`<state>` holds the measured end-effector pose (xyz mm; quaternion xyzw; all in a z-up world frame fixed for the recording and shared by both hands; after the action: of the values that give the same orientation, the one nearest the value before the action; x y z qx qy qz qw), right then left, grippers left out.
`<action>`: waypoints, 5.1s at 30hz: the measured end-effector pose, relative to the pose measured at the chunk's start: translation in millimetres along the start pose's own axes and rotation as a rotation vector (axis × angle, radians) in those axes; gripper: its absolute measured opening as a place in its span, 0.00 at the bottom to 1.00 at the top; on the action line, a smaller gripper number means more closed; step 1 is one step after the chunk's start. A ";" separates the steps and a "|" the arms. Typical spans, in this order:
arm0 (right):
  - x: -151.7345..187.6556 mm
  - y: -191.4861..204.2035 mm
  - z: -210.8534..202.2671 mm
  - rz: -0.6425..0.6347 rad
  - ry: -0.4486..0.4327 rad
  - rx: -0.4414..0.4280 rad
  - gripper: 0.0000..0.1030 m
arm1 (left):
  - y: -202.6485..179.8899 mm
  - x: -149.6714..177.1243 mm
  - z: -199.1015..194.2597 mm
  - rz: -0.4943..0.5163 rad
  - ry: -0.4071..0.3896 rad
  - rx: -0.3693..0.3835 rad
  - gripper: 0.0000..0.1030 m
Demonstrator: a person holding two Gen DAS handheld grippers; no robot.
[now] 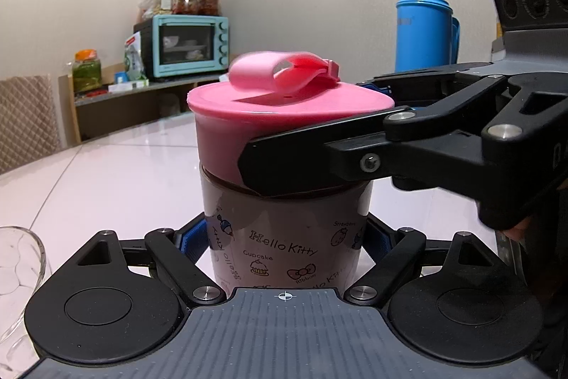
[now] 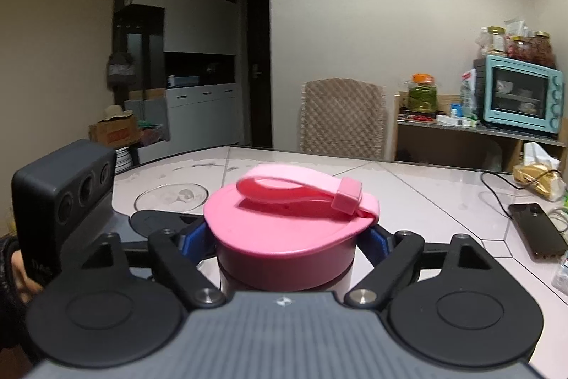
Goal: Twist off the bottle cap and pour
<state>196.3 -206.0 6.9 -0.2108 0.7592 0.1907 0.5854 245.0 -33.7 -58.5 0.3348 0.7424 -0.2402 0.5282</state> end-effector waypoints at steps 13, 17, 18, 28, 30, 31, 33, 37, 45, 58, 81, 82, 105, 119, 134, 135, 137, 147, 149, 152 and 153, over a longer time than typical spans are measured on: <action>-9.1 -45.2 0.5 -0.152 0.027 -0.426 0.83 | -0.9 -0.2 1.1 0.011 -0.001 -0.003 0.87; -14.2 -56.9 2.8 -0.196 0.032 -0.553 0.82 | -1.7 -0.7 2.1 0.014 -0.001 -0.005 0.87; -15.9 -58.5 3.6 -0.199 0.034 -0.571 0.82 | -1.7 -0.8 2.1 0.013 -0.001 -0.004 0.87; -22.2 -59.7 5.2 -0.235 0.070 -0.604 0.92 | -5.2 -2.1 4.5 0.011 0.001 -0.005 0.87; -21.6 -61.8 1.2 -0.218 0.061 -0.585 0.92 | -6.0 -1.7 3.7 0.011 0.001 -0.005 0.87; -20.9 -64.3 -2.4 -0.203 0.049 -0.565 0.93 | -6.1 -1.4 3.3 0.011 0.001 -0.005 0.87; -20.9 -64.7 -8.4 -0.186 0.032 -0.527 0.95 | -6.1 -1.1 3.2 0.011 0.001 -0.005 0.87; -21.2 -52.7 -25.0 -0.167 0.002 -0.399 0.98 | -6.9 -0.7 3.0 0.012 0.000 -0.006 0.87; -12.7 -25.5 -42.3 -0.109 -0.011 -0.134 1.00 | -7.5 -0.1 2.2 0.007 0.001 -0.008 0.87; 2.3 9.3 -28.4 -0.084 -0.054 0.068 1.00 | -4.2 1.5 -2.2 0.004 0.000 -0.007 0.87; 0.2 21.6 -2.1 -0.057 -0.037 0.080 0.89 | -4.7 1.2 -1.1 0.006 0.000 -0.008 0.87; 0.8 21.8 -1.4 -0.052 -0.034 0.069 0.86 | -5.0 0.9 -1.1 0.005 0.000 -0.008 0.87; -16.0 -52.6 14.6 -0.203 0.008 -0.614 0.82 | -9.4 -1.3 1.2 0.010 0.001 -0.001 0.87; -28.6 -56.1 8.2 -0.236 0.040 -0.621 0.95 | -6.9 -2.0 -0.2 0.006 0.001 0.001 0.87; -5.4 -5.0 -45.1 -0.146 -0.037 -0.104 1.00 | -9.5 -2.4 -0.5 0.008 0.000 0.000 0.87; -4.6 -0.1 -45.9 -0.140 -0.042 -0.072 1.00 | -10.0 -2.5 -0.4 0.008 0.000 0.000 0.87; -3.2 4.6 -45.1 -0.123 -0.049 -0.038 1.00 | -9.4 -2.3 -0.7 0.008 0.000 0.000 0.87; 0.6 24.2 -22.3 -0.076 -0.065 0.031 1.00 | -8.7 -2.9 -0.5 0.007 0.000 -0.001 0.87; 1.1 22.8 -21.1 -0.067 -0.069 0.042 1.00 | -8.5 -3.1 -0.6 0.007 0.000 0.000 0.87; 2.0 21.5 -17.8 -0.056 -0.078 0.053 1.00 | -9.4 -3.0 -0.6 0.007 0.000 -0.001 0.87; 2.7 21.0 -17.0 -0.055 -0.075 0.059 0.99 | -9.6 -3.0 -0.4 0.007 0.000 -0.001 0.87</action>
<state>170.5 -197.8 9.2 -0.2068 0.7359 0.1601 0.6246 238.2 -40.5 -55.5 0.3373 0.7415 -0.2378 0.5290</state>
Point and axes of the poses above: each gripper's, at about its wrist camera, not at the fingertips, and z roughly the way its jaws point, y to its left, x to its underside, the point moved 3 cm from there along z, roughly the way its jaws point, and after that the axes turned 3 degrees about -y, right-handed, at the moved point
